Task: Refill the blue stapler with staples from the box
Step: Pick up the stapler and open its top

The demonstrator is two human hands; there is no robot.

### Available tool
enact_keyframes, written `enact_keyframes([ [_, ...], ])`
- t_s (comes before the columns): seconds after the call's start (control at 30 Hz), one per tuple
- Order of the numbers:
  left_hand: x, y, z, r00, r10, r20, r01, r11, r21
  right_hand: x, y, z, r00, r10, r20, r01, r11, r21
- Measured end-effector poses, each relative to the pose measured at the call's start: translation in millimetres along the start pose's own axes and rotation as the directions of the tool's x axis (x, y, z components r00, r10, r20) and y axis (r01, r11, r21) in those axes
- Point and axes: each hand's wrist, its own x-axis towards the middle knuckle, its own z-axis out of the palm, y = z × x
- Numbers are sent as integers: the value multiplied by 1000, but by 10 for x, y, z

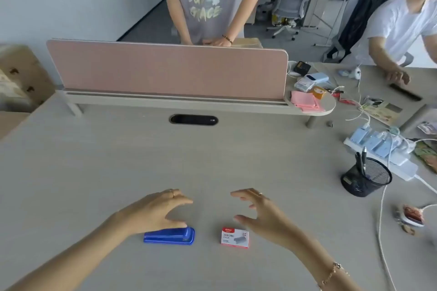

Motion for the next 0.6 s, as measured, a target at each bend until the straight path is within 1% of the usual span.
enact_keyframes([
  [0.1,-7,-69,180,1000,1,2,-1,997,75,113,123,249,1000,22,21,-22,999,-24],
  [0.23,-4,-233,443,992,53,-115,-39,992,122,246,251,621,998,9,54,-7,999,-51],
  [0.27,7,-286,500,982,91,-164,-68,987,143,270,246,680,998,-3,62,6,998,-55],
  [0.4,50,-366,654,966,175,-191,-133,968,215,353,314,878,995,-32,92,38,997,-63],
  [0.5,76,-422,730,921,282,-269,-183,923,339,369,380,1005,995,-41,88,49,994,-96],
  [0.6,129,-477,815,883,338,-325,-202,900,387,403,393,1128,997,-64,30,68,986,-153],
])
